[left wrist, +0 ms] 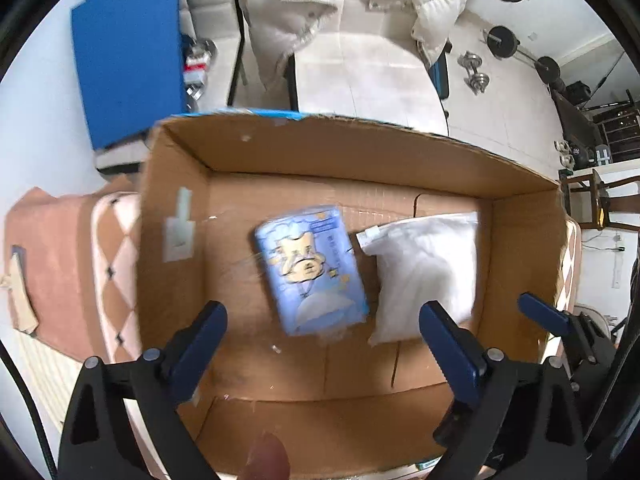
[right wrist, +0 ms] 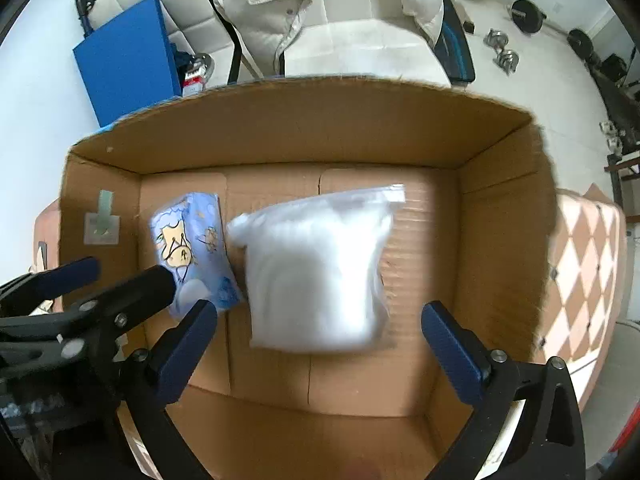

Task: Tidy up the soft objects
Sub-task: 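Carry both packs into the box and open both tools, then grasp the lilac cloth with left tool while right tool grasps green Deeyeo pack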

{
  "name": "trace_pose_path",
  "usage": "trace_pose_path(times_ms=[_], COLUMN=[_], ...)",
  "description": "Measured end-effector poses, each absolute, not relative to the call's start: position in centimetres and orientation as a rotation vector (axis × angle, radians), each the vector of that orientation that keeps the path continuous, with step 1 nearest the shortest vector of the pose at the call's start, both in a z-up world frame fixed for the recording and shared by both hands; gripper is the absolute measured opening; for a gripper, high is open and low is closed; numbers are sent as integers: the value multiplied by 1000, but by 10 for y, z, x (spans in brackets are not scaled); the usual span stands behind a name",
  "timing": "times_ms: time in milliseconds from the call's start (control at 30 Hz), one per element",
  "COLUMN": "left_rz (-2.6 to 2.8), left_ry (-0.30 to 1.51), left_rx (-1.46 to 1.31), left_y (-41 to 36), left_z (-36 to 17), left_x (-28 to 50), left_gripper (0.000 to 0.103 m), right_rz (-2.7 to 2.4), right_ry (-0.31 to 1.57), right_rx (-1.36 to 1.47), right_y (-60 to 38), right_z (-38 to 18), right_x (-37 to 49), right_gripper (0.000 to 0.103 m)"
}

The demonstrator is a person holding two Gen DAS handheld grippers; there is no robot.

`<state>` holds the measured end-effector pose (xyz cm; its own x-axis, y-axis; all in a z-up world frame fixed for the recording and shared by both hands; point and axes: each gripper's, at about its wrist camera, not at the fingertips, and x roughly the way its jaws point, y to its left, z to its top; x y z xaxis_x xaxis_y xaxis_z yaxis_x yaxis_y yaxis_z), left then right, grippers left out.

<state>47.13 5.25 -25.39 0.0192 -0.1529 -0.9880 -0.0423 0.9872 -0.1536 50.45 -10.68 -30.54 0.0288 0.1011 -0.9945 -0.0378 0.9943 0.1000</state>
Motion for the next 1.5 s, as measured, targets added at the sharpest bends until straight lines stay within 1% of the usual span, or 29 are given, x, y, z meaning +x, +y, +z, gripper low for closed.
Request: trace_pose_path(times_ms=[167, 367, 467, 533, 600, 667, 800, 900, 1033, 1067, 1133, 1167, 1200, 1233, 1267, 1333, 1400, 1500], left_rz=[-70, -49, 9, 57, 101, 134, 156, 156, 145, 143, 139, 138, 136, 130, 125, 118, 107, 89], left_ry=[1480, 1385, 1350, 1355, 1379, 1439, 1532, 1559, 1583, 1587, 1596, 1599, 1602, 1604, 1605, 1608, 1618, 1639], left_rx=[-113, -113, -76, -70, -82, -114, -144, -134, -135, -136, -136, -136, -137, -139, -142, -145, -150, -154], left_y=[54, 65, 71, 80, 88, 96, 104, 106, 106, 106, 106, 106, 105, 104, 104, 103, 102, 100], left_z=[-220, -184, -181, -194, -214, -245, -294, -313, -330, -332, -338, -341, -343, -344, -345, -348, -354, -360], left_x=[439, 373, 331, 299, 273, 249, 218, 206, 201, 201, 202, 203, 203, 203, 204, 206, 208, 215], left_gripper=[99, 99, 99, 99, 99, 99, 98, 98, 98, 98, 98, 98, 98, 98, 98, 98, 98, 98], right_rz=[108, 137, 215, 285, 337, 374, 443, 504, 541, 533, 504, 478, 452, 422, 397, 281, 167, 123], right_ry=[1489, 1425, 1402, 1401, 1406, 1422, 1395, 1401, 1428, 1434, 1454, 1482, 1515, 1564, 1587, 1692, 1802, 1904], right_rx=[31, 17, -78, -198, -336, -475, -708, -828, -921, -950, -982, -978, -950, -895, -805, -632, -411, -131], right_y=[-106, -105, -99, -92, -84, -75, -55, -43, -32, -31, -33, -37, -43, -50, -58, -83, -113, -146], right_z=[-278, -230, -221, -224, -235, -256, -307, -340, -372, -381, -396, -404, -409, -413, -411, -412, -416, -421], right_x=[481, 413, 371, 340, 312, 291, 264, 254, 249, 248, 249, 250, 251, 253, 256, 259, 256, 241], right_gripper=[103, 103, 103, 103, 103, 103, 103, 102, 101, 99, 91, 83, 77, 64, 55, 50, 49, 50])
